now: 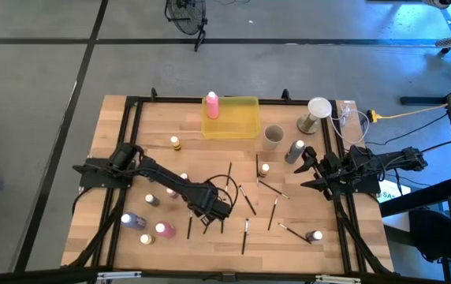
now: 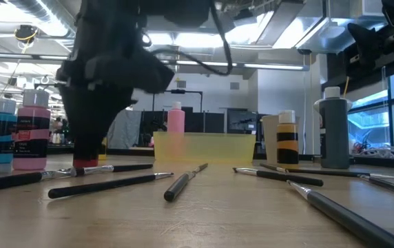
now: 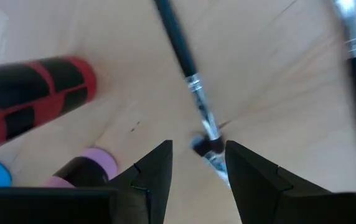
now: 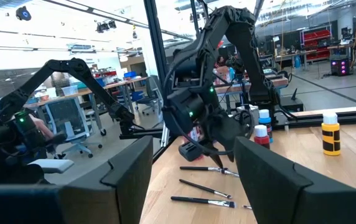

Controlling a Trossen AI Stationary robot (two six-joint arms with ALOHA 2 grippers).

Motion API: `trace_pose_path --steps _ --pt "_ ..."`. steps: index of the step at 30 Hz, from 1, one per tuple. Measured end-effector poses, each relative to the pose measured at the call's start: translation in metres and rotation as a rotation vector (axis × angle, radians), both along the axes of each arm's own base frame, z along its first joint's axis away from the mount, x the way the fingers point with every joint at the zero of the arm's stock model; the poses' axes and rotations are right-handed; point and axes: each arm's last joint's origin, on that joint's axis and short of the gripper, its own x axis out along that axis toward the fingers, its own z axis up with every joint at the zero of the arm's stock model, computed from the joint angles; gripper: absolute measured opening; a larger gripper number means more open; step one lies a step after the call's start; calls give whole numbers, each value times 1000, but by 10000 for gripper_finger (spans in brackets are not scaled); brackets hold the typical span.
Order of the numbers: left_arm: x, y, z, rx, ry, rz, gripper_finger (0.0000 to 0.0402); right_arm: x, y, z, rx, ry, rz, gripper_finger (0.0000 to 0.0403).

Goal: Pick & Place Paint Supplies
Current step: Put the silver paint brush into the white cup

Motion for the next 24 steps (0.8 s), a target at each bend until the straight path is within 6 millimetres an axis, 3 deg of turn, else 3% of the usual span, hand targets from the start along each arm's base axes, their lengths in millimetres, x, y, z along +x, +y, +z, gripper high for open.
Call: trace_pose_path --steps 24 --pt "6 -3 -9 -45 -48 34 143 0 0 0 0 -1 0 229"
